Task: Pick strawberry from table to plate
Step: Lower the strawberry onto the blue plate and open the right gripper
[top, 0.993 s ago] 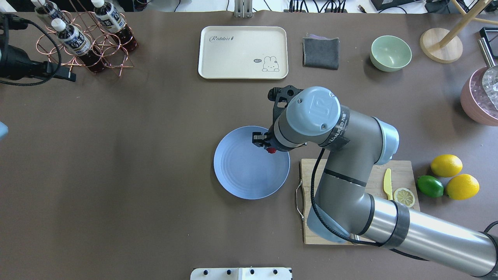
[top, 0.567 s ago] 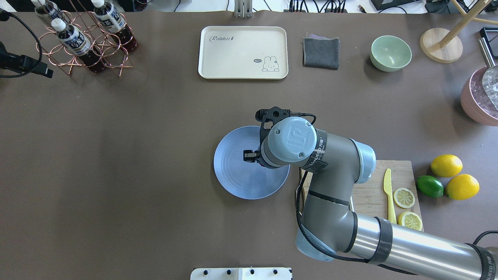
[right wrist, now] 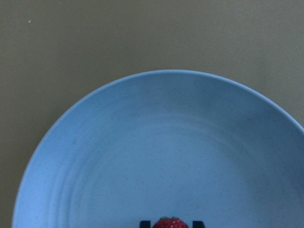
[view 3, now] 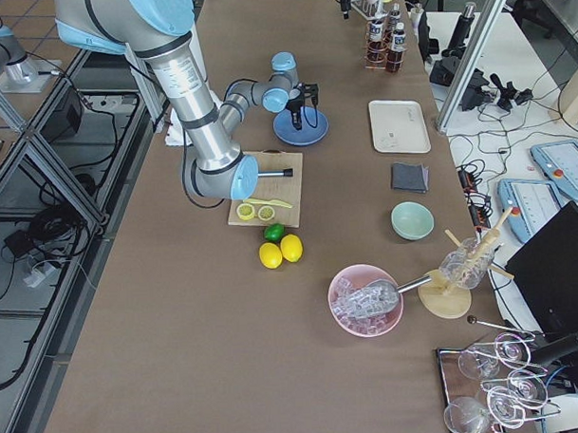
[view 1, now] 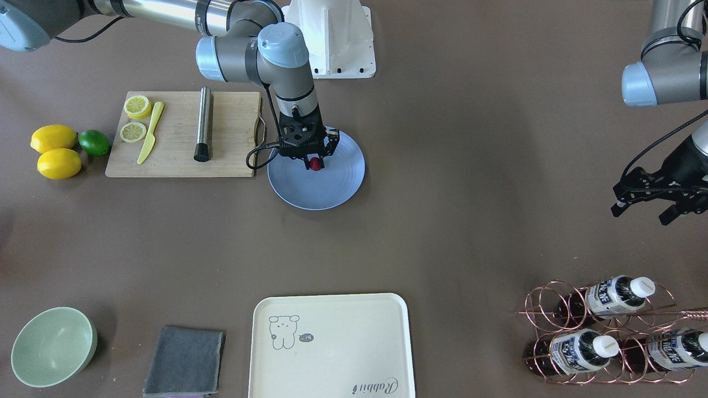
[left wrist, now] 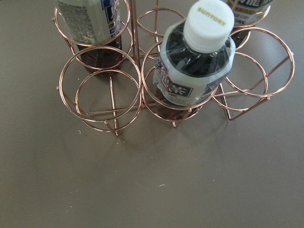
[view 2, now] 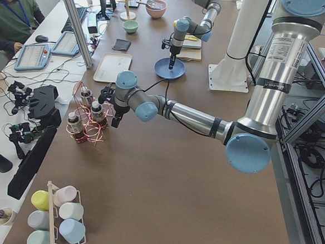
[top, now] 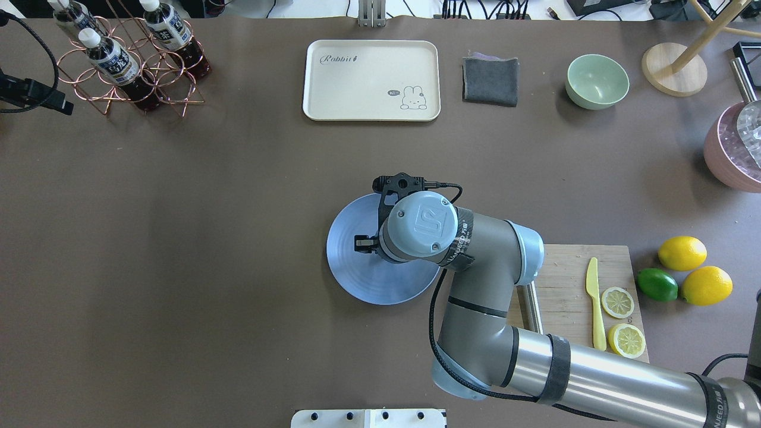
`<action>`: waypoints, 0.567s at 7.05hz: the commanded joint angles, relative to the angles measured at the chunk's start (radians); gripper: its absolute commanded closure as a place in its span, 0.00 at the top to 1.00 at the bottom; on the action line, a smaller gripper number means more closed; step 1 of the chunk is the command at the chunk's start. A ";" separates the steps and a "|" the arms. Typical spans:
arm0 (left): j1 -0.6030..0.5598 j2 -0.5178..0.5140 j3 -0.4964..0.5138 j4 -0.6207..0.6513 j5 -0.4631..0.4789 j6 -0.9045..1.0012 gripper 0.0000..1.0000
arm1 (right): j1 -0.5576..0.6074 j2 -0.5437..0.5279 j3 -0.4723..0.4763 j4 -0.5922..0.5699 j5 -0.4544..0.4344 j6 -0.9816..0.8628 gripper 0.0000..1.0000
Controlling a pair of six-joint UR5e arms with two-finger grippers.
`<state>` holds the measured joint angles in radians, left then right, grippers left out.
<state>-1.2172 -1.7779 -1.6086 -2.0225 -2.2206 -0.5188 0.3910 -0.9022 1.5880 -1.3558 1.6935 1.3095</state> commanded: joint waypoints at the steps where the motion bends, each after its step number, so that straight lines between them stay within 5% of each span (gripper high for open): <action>1: -0.008 -0.002 -0.001 0.004 -0.001 0.000 0.98 | -0.004 0.003 -0.020 0.003 -0.011 -0.001 0.00; 2: -0.010 -0.006 -0.001 0.011 -0.001 0.000 0.98 | -0.001 0.000 -0.019 0.003 -0.015 0.000 0.35; 3: -0.008 -0.009 -0.001 0.011 -0.001 0.000 0.98 | 0.008 -0.003 -0.016 0.004 -0.017 0.002 0.99; 4: -0.008 -0.015 -0.001 0.011 -0.001 -0.001 0.98 | 0.020 -0.003 -0.011 0.003 -0.015 0.002 1.00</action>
<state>-1.2258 -1.7870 -1.6091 -2.0121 -2.2212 -0.5188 0.3984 -0.9049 1.5716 -1.3526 1.6785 1.3109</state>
